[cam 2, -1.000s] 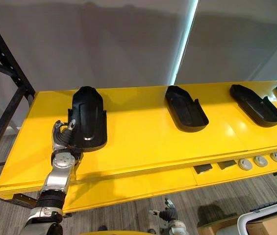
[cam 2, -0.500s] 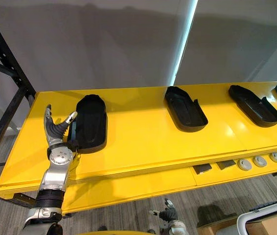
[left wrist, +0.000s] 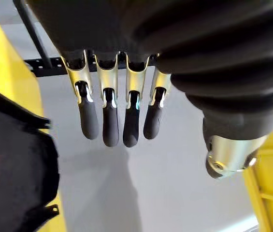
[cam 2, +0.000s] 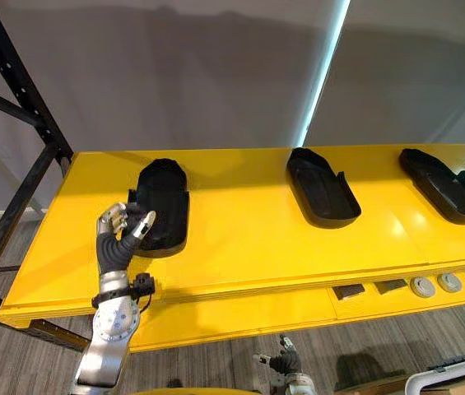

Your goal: Walk over and take plastic housings, then place them on the shelf

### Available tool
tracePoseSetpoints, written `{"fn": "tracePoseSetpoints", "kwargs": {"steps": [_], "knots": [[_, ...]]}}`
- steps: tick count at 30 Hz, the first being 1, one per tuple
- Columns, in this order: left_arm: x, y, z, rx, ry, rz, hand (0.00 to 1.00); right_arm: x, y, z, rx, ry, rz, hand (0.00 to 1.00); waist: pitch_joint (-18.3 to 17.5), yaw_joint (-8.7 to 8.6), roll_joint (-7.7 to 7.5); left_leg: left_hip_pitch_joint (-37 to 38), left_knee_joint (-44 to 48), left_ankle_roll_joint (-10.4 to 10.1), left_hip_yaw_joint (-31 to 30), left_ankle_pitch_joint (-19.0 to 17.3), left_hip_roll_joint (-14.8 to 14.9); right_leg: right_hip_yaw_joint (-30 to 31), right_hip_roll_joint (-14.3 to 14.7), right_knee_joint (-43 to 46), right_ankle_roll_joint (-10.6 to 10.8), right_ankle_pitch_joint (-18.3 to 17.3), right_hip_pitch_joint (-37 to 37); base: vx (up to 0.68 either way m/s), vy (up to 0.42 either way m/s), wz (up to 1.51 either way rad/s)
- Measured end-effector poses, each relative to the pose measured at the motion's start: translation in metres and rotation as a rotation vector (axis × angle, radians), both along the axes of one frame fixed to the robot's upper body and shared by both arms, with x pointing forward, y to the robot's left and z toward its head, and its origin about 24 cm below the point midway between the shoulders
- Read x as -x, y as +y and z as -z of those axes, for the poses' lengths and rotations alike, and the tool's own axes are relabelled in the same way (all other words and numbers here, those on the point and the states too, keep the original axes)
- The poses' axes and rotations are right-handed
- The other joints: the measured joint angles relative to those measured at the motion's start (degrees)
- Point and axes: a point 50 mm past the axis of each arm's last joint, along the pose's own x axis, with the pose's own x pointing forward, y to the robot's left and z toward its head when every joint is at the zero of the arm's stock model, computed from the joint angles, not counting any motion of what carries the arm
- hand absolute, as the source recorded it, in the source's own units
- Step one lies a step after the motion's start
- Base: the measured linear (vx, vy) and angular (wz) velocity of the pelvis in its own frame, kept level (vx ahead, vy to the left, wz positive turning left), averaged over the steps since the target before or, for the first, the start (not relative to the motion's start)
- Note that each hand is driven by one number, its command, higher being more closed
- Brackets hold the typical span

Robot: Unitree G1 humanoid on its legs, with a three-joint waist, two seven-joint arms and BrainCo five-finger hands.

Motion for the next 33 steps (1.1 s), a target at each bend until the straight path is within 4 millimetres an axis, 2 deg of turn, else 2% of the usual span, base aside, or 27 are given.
{"fn": "tracePoseSetpoints", "kwargs": {"steps": [4, 9, 14, 18, 24, 33], "knots": [[0.005, -0.008, 0.009, 0.014, 0.052, 0.055, 1.0, 0.001, 0.0, 0.0, 0.001, 0.006, 0.001, 0.0, 0.1, 1.18, 0.14, -1.8, 4.3, 0.2, -0.8, -2.6, 0.5, -0.3, 0.0, 0.0, 0.0, -0.2, 0.5, 0.02, 0.004, 0.06], [0.007, -0.011, 0.024, 0.016, 0.125, 0.075, 1.0, 0.001, 0.001, 0.0, 0.0, 0.005, -0.002, 0.0, 0.3, 1.35, 0.25, -2.8, 7.2, 0.5, -1.1, -4.8, 0.8, -0.3, -0.1, 0.1, 0.1, -0.3, 1.1, 0.01, 0.013, 0.03], [0.007, -0.013, 0.036, -0.077, 0.188, 0.077, 1.0, 0.0, 0.002, -0.001, 0.0, -0.004, -0.01, 0.0, 0.4, 1.29, 0.4, -3.3, 9.1, 0.6, -1.0, -6.0, 0.9, -0.3, -0.1, 1.2, -0.1, -1.4, 1.0, 0.0, 0.0, 0.0], [0.005, -0.015, 0.054, -0.144, 0.272, 0.097, 1.0, 0.0, 0.002, -0.003, 0.0, -0.018, -0.008, 0.0, 0.5, 1.27, 0.69, -2.4, 8.8, 0.5, -0.5, -5.7, 0.9, 0.0, -0.7, 1.5, 0.0, -1.5, 0.9, 0.03, 0.013, -0.06], [0.002, -0.016, 0.066, -0.168, 0.333, 0.102, 1.0, -0.001, 0.002, -0.003, -0.001, -0.018, -0.011, 0.0, 0.2, 1.3, 1.04, -1.4, 7.5, 0.4, 0.8, -5.2, 0.8, 1.3, -0.8, 1.9, 0.0, -1.5, 0.1, 0.01, 0.001, -0.12], [-0.011, -0.017, 0.073, -0.22, 0.371, 0.111, 1.0, 0.0, 0.003, -0.003, -0.003, -0.016, -0.013, 0.0, 0.0, 1.14, 1.0, 2.5, -1.0, 0.0, 1.4, -0.1, -0.2, 1.3, -1.0, 1.9, -0.2, -1.4, -0.2, -0.02, -0.016, 0.0]]}}
